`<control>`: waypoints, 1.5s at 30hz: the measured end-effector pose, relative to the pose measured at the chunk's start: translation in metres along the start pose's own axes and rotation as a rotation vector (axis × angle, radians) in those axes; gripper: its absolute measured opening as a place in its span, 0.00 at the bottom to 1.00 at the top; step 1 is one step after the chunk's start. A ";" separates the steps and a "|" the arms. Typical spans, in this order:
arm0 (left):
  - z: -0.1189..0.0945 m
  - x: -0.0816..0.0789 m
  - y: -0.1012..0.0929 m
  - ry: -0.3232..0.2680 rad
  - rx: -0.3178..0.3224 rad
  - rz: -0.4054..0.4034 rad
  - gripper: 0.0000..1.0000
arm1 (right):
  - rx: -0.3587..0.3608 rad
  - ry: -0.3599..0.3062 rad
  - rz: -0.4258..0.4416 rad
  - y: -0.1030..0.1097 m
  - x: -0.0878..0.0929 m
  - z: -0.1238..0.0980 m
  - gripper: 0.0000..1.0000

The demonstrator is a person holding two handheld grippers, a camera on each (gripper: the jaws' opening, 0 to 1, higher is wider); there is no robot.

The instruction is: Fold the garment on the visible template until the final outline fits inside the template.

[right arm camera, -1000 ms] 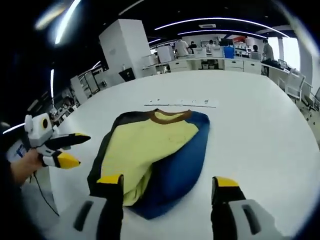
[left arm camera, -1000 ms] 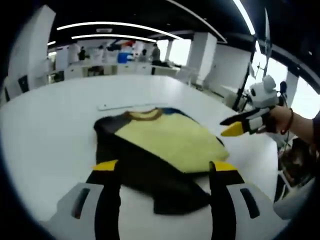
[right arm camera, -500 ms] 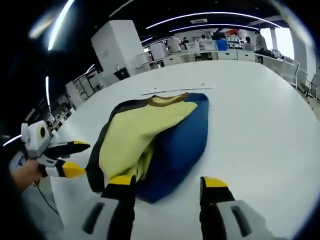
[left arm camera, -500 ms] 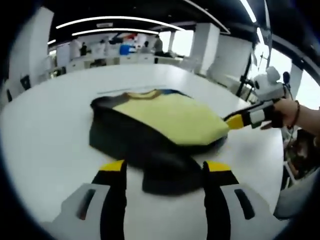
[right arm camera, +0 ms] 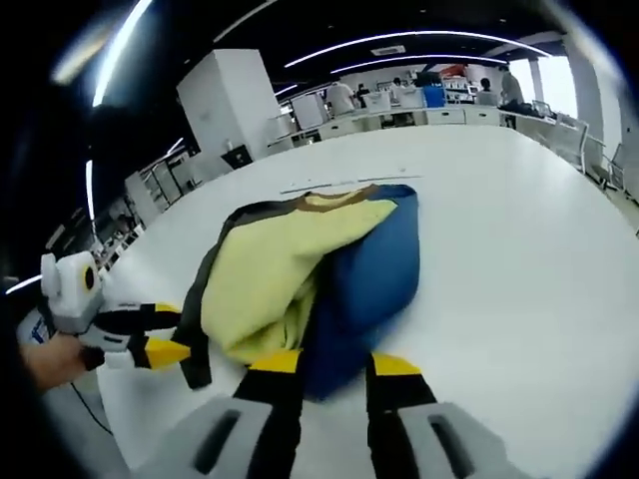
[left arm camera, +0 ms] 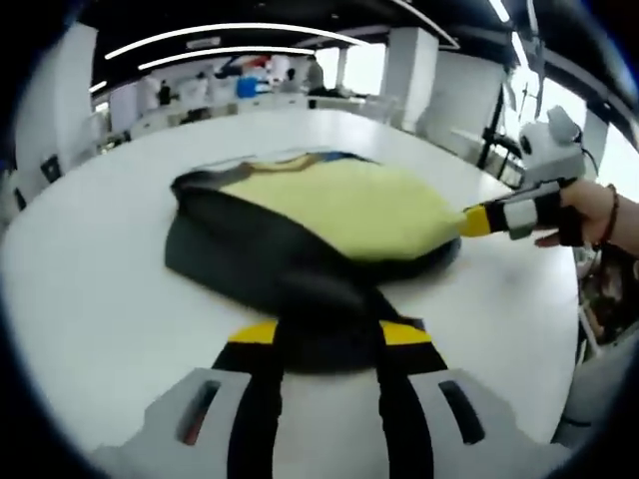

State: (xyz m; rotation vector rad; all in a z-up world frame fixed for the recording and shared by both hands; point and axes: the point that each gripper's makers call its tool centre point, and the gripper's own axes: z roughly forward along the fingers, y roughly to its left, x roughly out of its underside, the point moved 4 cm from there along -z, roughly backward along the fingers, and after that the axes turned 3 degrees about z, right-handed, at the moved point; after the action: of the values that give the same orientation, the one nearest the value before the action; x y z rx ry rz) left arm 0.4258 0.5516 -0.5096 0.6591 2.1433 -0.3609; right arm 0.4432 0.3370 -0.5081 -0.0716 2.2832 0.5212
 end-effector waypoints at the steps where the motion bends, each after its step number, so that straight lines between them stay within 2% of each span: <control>1: 0.001 -0.001 -0.001 0.002 -0.005 0.013 0.27 | 0.006 -0.011 0.007 -0.002 0.000 0.001 0.15; 7: 0.004 -0.001 0.001 -0.004 -0.015 -0.002 0.23 | 0.016 -0.006 0.022 -0.003 0.003 0.004 0.06; 10: 0.004 -0.001 0.002 -0.004 -0.019 0.013 0.16 | 0.011 -0.009 0.014 -0.002 0.002 0.005 0.01; 13: 0.003 0.000 0.004 -0.011 -0.033 0.013 0.04 | 0.004 -0.012 0.017 -0.001 0.001 0.003 0.00; 16: 0.000 0.001 0.005 -0.039 -0.034 -0.034 0.03 | -0.013 -0.026 0.033 0.002 -0.003 0.000 0.00; 19: -0.005 0.002 0.008 -0.043 -0.043 -0.046 0.03 | -0.016 -0.027 0.021 0.001 -0.006 -0.001 0.00; 22: -0.014 -0.006 0.013 -0.072 -0.067 -0.052 0.03 | -0.036 -0.052 0.020 0.006 -0.011 -0.008 0.00; 28: -0.040 -0.029 0.033 -0.141 -0.126 -0.069 0.02 | -0.047 -0.067 -0.024 0.006 -0.022 -0.018 0.00; 31: -0.053 -0.041 0.052 -0.194 -0.149 -0.087 0.02 | -0.053 -0.080 -0.047 0.005 -0.029 -0.023 0.00; 36: -0.067 -0.052 0.074 -0.221 -0.192 -0.112 0.02 | -0.055 -0.091 -0.074 0.000 -0.038 -0.026 0.00; 39: -0.075 -0.056 0.087 -0.237 -0.220 -0.126 0.02 | -0.054 -0.090 -0.102 -0.006 -0.043 -0.025 0.00; 45: -0.090 -0.057 0.106 -0.259 -0.271 -0.163 0.02 | -0.041 -0.101 -0.119 -0.008 -0.051 -0.036 0.00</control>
State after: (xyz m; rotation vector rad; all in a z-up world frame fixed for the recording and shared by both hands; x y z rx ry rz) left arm 0.4575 0.6620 -0.4126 0.2680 1.9544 -0.2229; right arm 0.4552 0.3100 -0.4529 -0.1960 2.1549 0.4979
